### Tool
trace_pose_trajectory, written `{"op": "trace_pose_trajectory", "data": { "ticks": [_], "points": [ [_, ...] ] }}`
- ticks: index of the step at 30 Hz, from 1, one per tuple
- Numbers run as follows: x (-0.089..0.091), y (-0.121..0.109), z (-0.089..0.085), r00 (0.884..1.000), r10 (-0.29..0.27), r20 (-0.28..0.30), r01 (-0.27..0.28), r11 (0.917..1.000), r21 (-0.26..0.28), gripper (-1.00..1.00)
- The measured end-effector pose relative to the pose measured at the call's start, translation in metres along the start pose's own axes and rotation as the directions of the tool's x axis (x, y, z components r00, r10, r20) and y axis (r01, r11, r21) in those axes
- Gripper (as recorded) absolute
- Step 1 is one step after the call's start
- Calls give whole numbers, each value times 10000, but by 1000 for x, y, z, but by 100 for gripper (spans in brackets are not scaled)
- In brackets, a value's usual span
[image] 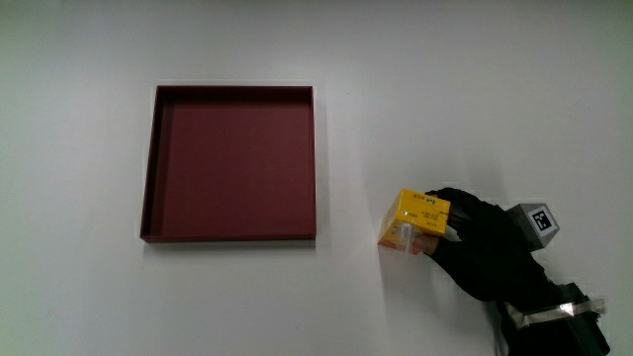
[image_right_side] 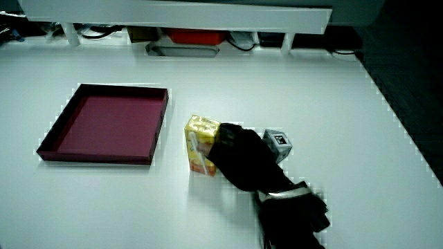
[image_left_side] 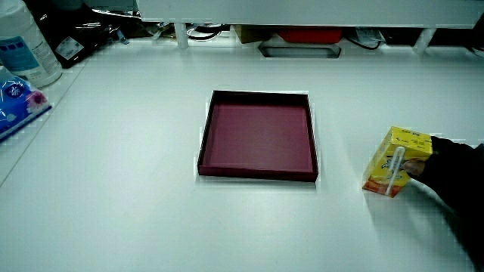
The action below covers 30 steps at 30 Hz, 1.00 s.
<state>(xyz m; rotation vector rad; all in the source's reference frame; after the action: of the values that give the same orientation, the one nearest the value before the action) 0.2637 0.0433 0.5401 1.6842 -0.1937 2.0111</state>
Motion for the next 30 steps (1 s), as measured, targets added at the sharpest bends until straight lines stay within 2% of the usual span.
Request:
{"op": "trace_pose_trajectory", "data": {
  "ticks": [7,11,13,18,20,22,23,25,26,30],
  "points": [
    [-1,-1,-2,9998,-143,-135,144,9999,79,54],
    [4,-3,2,9998,-180,47,179,9998,53,66],
    [0,-3,0,9999,-148,27,148,9999,87,71],
    [-8,-8,1,9977,-219,645,219,9998,3,86],
    [-15,-10,-2,9939,-391,1031,411,9990,-177,91],
    [-20,-14,0,9808,-582,1864,639,9976,-249,97],
    [-25,-16,-2,9763,-634,2068,706,9971,-274,100],
    [-28,-20,-2,9716,-660,2270,792,9956,-495,100],
    [-31,-22,-2,9665,-875,2415,1019,9936,-477,100],
    [-38,-32,1,9523,-901,2916,1108,9923,-553,100]
  ]
}}
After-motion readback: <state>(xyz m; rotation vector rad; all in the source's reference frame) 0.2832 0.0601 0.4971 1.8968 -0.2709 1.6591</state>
